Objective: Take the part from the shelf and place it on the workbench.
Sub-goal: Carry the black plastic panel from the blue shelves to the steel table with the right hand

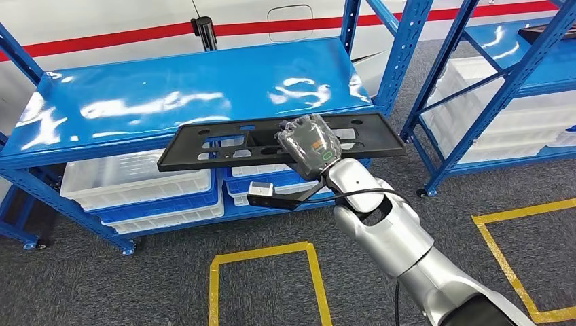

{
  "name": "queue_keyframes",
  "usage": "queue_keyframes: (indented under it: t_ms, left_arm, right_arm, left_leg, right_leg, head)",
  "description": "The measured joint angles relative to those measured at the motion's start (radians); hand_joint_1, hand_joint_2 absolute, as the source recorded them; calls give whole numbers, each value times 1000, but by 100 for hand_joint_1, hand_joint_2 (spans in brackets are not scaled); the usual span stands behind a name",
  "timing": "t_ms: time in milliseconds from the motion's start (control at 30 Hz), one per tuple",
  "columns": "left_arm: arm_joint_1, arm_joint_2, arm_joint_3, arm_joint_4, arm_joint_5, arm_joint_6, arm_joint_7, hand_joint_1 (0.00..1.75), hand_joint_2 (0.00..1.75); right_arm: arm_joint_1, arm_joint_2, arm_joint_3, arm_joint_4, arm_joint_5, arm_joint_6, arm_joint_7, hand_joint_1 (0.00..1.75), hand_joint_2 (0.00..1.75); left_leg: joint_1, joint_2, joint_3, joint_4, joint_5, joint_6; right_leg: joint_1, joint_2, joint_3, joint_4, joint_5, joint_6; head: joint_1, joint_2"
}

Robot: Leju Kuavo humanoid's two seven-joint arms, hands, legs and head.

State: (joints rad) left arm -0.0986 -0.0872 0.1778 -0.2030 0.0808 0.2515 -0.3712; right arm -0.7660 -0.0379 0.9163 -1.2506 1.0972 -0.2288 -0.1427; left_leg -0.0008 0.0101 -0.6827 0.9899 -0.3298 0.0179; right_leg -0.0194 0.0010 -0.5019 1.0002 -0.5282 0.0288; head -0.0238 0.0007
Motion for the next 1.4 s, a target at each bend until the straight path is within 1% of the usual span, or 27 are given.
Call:
queue_keyframes:
  t_ms: [67,100,167,200,233,267,300,367,433,500,567,600,700,733,800,867,933,967,1033,1067,1100,1167,1233,1267,1300,1333,1400]
  left_arm:
    - [4,1,0,1,-5,2,5,0,175]
    - [7,1,0,1,-8,3,7,0,175]
    - [7,1,0,1,-10,6,10,0,175]
    - [7,1,0,1,-12,7,12,0,175]
    - [6,1,0,1,-12,7,13,0,175]
    - [5,2,0,1,-12,8,15,0,175]
    - [4,2,1,1,-11,9,17,0,175]
    - [-1,5,1,1,-9,9,21,0,175]
    - [-8,9,2,0,-8,9,22,0,175]
    - [-11,12,2,-1,-7,9,23,0,175]
    - [-11,13,2,-1,-7,9,23,0,175]
    - [-11,13,3,-1,-6,10,23,0,175]
    - [-10,13,4,-1,-6,12,24,0,175]
    - [-9,12,6,-1,-6,12,24,0,175]
    - [-9,12,7,-1,-6,12,24,0,175]
    - [-8,11,9,-1,-6,12,24,0,175]
    - [-9,12,10,-1,-6,12,24,0,175]
    - [-9,12,11,-1,-7,12,24,0,175]
    - [-6,12,11,-1,-9,12,24,0,175]
    - [-3,13,11,-1,-10,12,24,0,175]
    - [0,12,11,0,-12,12,24,0,175]
    - [3,12,11,0,-14,10,24,0,175]
    - [3,11,11,0,-15,9,24,0,175]
    - [3,11,11,0,-16,9,24,0,175]
    - [3,11,11,0,-16,9,24,0,175]
    - [3,11,11,0,-16,9,24,0,175]
    - [1,12,11,-1,-15,9,23,0,175]
  right_arm:
    - [10,4,3,5,7,2,0,175,175]
    - [14,6,4,7,11,2,0,175,175]
    - [19,11,5,11,16,2,0,175,175]
    - [21,12,5,13,18,2,0,175,175]
    - [23,13,6,16,20,2,0,175,175]
    - [27,13,6,18,22,2,0,175,175]
    - [32,14,6,19,23,1,0,175,175]
    - [40,17,5,20,26,0,0,175,175]
    - [44,23,4,20,29,-1,0,175,175]
    - [46,30,4,20,32,-2,0,175,175]
    - [48,33,4,20,34,-3,0,175,175]
    - [49,33,4,20,35,-3,0,175,175]
    - [54,33,3,20,38,-2,0,175,175]
    - [58,33,3,20,38,-2,-1,175,175]
    - [64,32,3,20,38,-2,-1,175,175]
    - [65,33,3,20,38,-2,-1,175,175]
    - [65,37,2,20,39,-2,-1,175,175]
    - [65,39,1,20,39,-2,-1,175,175]
    - [68,39,0,20,39,-2,-1,175,175]
    - [69,38,0,20,39,-2,-1,175,175]
    - [71,37,0,20,39,-2,-2,175,175]
    - [75,37,-2,20,40,-2,-2,175,175]
    - [81,36,-3,20,40,-2,-2,175,175]
    - [84,35,-3,20,40,-2,-2,175,175]
    - [87,34,-3,20,40,-2,-2,175,175]
    - [89,33,-3,20,40,-2,-2,175,175]
    - [91,33,-6,19,39,-2,-2,175,175]
  left_leg:
    - [9,-2,-15,13,-17,-11]
    - [12,-3,-27,42,-54,-16]
    - [16,-6,-58,153,-161,-26]
    - [17,-7,-71,220,-200,-30]
    - [18,-7,-75,274,-218,-32]
    - [19,-8,-66,300,-213,-32]
    - [19,-8,-38,290,-192,-30]
    - [17,-12,69,176,-159,-15]
    - [10,-16,169,42,-174,1]
    - [2,-16,195,-8,-184,12]
    - [3,-10,183,-21,-157,25]
    - [5,-7,173,-28,-140,31]
    - [5,-1,128,-31,-97,38]
    - [4,0,111,-31,-84,37]
    - [5,2,74,-29,-56,31]
    - [5,3,42,-23,-32,22]
    - [2,2,18,-11,-14,10]
    - [1,2,10,-8,-4,5]
    - [6,2,0,-10,17,-4]
    - [10,1,-5,-7,13,-9]
    - [13,0,-14,9,-13,-14]
    - [17,-3,-44,107,-116,-26]
    - [20,-3,-72,247,-200,-35]
    - [21,-3,-71,290,-208,-36]
    - [21,-3,-54,299,-196,-35]
    - [21,-4,-16,267,-174,-32]
    - [18,-10,95,129,-148,-17]
  right_leg:
    - [-4,-3,-17,3,19,-22]
    - [-6,-5,-28,3,30,-33]
    - [-5,-6,-51,4,54,-45]
    - [-4,-6,-65,4,66,-46]
    - [-2,-6,-79,5,78,-46]
    - [-1,-6,-93,5,89,-44]
    - [0,-5,-106,5,99,-42]
    - [1,-4,-126,6,119,-37]
    - [2,-4,-136,4,137,-26]
    - [1,-6,-139,-2,156,-10]
    - [1,-5,-148,1,156,-3]
    - [3,-4,-161,22,131,-6]
    - [3,-3,-214,190,0,-24]
    - [2,-3,-222,252,-21,-19]
    - [-1,-3,-201,301,-3,5]
    - [-7,-4,-111,211,32,25]
    - [-6,-2,0,60,13,21]
    - [-3,-1,27,11,-3,14]
    - [0,0,24,-14,-5,-5]
    - [-1,-2,15,-14,4,-15]
    - [-4,-4,9,-14,15,-27]
    - [-4,-7,-11,-14,41,-44]
    - [0,-7,-40,-12,64,-48]
    - [2,-7,-54,-11,74,-47]
    - [3,-7,-67,-10,84,-45]
    - [4,-7,-80,-9,94,-43]
    - [7,-5,-98,-8,111,-37]
  head:
    - [0,0]
    - [0,0]
    - [-1,0]
    - [-1,0]
    - [-1,0]
    - [-1,0]
    - [-1,0]
    - [-1,0]
    - [0,0]
    - [-2,0]
    - [-3,0]
    - [-1,0]
    - [1,0]
    - [1,0]
    - [2,0]
    - [3,0]
    - [3,0]
    - [2,0]
    - [-1,0]
    - [-1,0]
    - [-2,0]
    - [-4,0]
    - [-5,0]
    - [-5,0]
    - [-5,0]
    - [-5,0]
    - [-5,0]
